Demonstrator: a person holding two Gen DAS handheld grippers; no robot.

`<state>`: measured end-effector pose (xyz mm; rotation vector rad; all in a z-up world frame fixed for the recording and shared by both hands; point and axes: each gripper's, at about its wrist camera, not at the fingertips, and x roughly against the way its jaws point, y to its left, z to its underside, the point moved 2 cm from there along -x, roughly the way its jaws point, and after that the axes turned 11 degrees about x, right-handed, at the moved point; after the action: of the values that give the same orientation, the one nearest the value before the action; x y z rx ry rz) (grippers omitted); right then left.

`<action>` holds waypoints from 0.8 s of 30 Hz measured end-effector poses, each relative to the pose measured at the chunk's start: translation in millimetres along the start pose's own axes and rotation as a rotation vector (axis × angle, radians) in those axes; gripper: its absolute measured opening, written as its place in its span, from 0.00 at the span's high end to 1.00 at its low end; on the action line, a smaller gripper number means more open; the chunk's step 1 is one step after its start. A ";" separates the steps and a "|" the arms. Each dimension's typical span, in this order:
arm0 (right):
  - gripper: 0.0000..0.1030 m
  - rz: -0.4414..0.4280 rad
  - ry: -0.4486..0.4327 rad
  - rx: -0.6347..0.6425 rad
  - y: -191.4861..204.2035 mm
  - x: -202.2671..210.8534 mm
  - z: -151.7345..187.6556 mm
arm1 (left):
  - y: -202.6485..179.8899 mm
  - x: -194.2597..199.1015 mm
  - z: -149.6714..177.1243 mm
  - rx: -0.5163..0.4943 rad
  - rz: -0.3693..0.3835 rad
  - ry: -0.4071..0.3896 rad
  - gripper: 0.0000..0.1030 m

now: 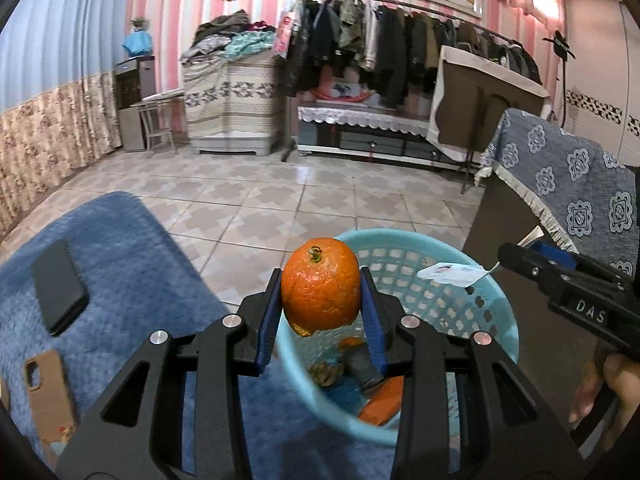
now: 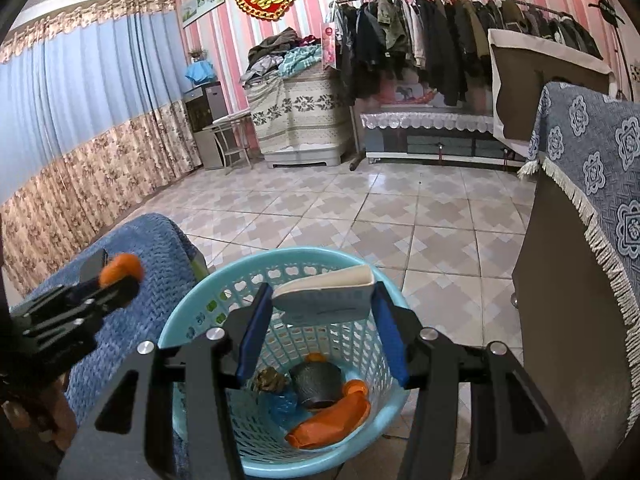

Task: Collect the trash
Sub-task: 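Carry the orange and white card over the blue basket and open both tools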

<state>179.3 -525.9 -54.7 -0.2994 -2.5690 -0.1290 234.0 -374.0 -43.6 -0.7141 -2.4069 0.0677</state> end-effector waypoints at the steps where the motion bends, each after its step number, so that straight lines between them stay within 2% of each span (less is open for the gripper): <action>1: 0.51 0.000 0.002 -0.005 -1.6 -0.7 1.2 | -5.3 -5.0 1.0 -0.009 0.004 0.003 0.65; 7: 0.51 0.006 0.005 -0.036 -12.9 -4.0 5.7 | -20.9 -23.7 2.2 -0.044 0.021 0.027 0.62; 9: 0.51 0.003 0.011 -0.044 -16.4 -6.4 7.8 | -23.6 -24.8 1.7 -0.058 0.013 0.016 0.53; 11: 0.51 0.001 0.016 -0.047 -16.8 -7.9 9.1 | -22.5 -21.2 -0.5 -0.064 -0.004 -0.005 0.30; 13: 0.51 -0.001 0.018 -0.046 -14.7 -8.6 8.8 | -18.3 -15.4 -4.0 -0.054 -0.023 -0.036 0.23; 15: 0.51 -0.006 0.018 -0.040 -12.1 -8.9 8.8 | -14.2 -12.4 -7.1 -0.045 -0.029 -0.045 0.21; 17: 0.51 -0.008 0.019 -0.031 -8.8 -9.5 8.3 | -6.4 -8.3 -12.3 -0.030 -0.059 -0.058 0.10; 24: 0.51 -0.020 0.009 -0.021 2.4 -11.0 6.6 | 25.5 4.3 -25.2 0.011 -0.149 -0.102 0.05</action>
<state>185.6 -524.7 -66.1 -0.2807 -2.5632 -0.1644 257.9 -353.1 -26.3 -0.5356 -2.5473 0.0576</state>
